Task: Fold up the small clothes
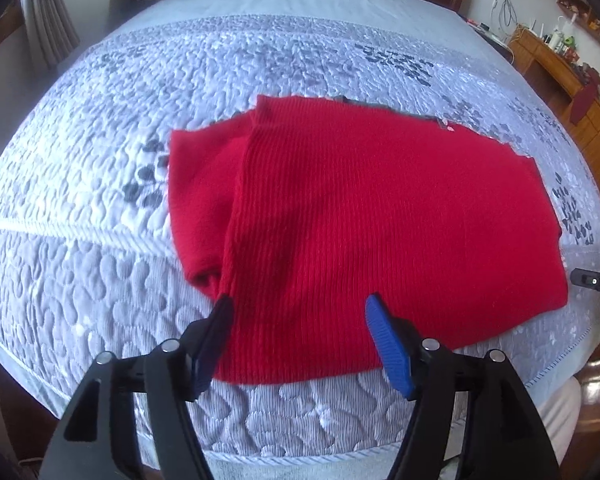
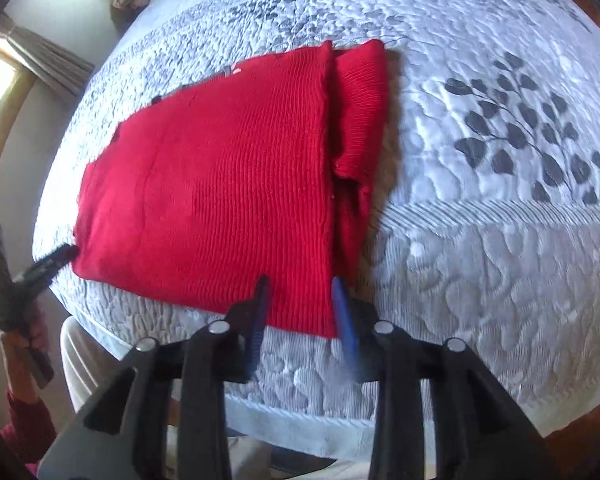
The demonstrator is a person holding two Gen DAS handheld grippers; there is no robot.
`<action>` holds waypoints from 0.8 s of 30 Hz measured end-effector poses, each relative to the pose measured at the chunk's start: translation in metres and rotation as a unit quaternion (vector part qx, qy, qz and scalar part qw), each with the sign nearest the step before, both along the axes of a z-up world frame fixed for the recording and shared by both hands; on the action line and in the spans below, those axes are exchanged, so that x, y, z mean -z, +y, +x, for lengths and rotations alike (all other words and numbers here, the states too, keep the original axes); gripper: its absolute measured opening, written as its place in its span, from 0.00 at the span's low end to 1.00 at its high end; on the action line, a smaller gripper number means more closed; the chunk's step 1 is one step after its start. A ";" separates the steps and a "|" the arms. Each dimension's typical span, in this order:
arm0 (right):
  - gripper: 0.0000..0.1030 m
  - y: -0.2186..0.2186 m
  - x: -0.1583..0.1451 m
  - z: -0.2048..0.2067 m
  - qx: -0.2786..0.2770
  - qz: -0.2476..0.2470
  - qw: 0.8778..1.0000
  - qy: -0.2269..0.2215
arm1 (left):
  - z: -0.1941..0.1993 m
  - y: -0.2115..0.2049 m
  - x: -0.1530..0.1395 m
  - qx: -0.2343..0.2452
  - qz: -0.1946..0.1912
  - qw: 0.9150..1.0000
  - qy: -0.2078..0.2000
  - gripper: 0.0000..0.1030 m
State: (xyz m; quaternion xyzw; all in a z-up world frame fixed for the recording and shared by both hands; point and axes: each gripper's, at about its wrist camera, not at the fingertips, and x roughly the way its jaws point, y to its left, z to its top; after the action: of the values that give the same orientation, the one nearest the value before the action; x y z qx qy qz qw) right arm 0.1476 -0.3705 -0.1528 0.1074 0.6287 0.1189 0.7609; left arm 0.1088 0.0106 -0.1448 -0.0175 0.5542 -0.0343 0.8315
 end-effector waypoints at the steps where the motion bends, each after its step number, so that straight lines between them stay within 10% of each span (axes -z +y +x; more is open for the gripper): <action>1: 0.43 0.000 0.005 0.002 0.000 0.002 1.000 0.003 | 0.004 -0.001 0.002 0.003 0.001 1.000 0.000 0.67; 7: 0.35 0.007 0.023 0.003 -0.022 0.047 0.998 0.031 | 0.017 -0.001 0.027 0.004 0.014 1.000 0.023 0.67; 9: 0.04 0.012 0.019 0.001 -0.037 0.050 0.998 0.027 | 0.017 -0.002 0.032 0.010 0.019 0.999 0.026 0.67; 20: 0.03 0.005 0.007 -0.003 -0.047 -0.003 0.999 0.019 | 0.011 -0.001 0.029 0.017 0.007 1.000 0.009 0.68; 24: 0.18 0.006 0.002 -0.002 -0.036 0.025 0.999 -0.003 | 0.007 0.000 0.025 0.015 0.002 1.000 0.003 0.68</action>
State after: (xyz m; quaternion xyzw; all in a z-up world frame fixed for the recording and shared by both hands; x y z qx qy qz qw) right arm 0.1461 -0.3640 -0.1550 0.1032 0.6267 0.1618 0.7552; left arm 0.1160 0.0104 -0.1697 -0.0077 0.5571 -0.0462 0.8291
